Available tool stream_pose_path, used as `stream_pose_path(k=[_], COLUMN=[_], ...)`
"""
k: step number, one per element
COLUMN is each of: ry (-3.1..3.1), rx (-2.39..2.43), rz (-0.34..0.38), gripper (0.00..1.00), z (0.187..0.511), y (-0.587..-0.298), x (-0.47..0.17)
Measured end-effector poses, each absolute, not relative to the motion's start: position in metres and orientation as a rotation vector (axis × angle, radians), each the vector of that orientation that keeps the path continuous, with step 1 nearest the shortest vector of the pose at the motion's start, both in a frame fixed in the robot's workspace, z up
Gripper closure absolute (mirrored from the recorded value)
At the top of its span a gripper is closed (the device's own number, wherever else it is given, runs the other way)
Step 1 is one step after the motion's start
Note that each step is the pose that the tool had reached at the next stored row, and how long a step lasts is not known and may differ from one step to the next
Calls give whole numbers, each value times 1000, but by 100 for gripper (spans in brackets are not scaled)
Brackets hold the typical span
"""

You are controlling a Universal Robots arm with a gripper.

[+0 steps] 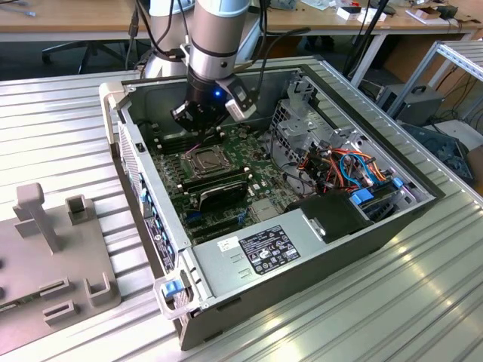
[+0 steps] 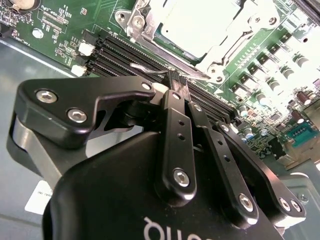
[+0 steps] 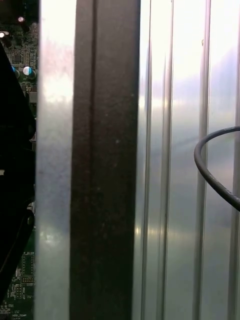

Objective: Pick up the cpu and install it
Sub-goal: 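Install the first cpu locking lever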

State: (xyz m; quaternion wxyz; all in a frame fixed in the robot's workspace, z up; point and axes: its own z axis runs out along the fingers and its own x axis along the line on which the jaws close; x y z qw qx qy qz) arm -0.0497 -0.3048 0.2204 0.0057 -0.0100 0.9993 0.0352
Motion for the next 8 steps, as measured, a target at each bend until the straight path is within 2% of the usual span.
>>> stream_pose_path(k=[8], ry=[3128], rx=[-31], rz=[110], gripper=[89], z=[218], y=[-305], x=[-49])
